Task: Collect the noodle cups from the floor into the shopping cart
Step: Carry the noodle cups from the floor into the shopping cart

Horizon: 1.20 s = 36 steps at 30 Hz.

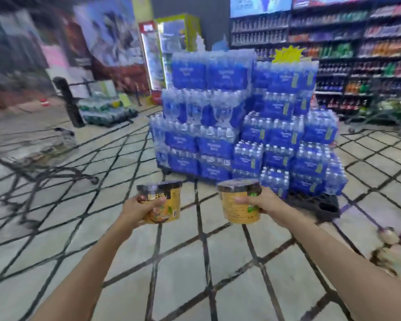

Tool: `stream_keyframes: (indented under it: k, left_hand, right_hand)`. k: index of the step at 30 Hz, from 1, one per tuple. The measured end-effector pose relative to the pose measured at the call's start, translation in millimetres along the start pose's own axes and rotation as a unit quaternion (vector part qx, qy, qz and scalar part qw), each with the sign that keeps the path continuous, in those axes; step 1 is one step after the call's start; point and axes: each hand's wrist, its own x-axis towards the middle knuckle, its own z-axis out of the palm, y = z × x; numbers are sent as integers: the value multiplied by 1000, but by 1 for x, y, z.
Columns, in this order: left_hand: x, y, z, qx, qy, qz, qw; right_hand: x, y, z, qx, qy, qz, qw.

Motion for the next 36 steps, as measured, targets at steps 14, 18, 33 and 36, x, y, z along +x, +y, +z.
stream_keyframes:
  k: [14,18,33,36]
  left_hand:
    - [101,-72,-310,-57,307,-73,947]
    - [160,-80,-381,-69,357,-84,928]
    - [409,-125,-611,-85,394,-77,912]
    - [460,-112,-656,-85,399,-75,910]
  right_hand:
    - [308,-98,363,-59,-319,-52,945]
    - [396,-121,443,-84,-361,-54,927]
    - [681,-171,687,-78,-391,-16,917]
    - [723,-192,723,-85,-377,-17,922]
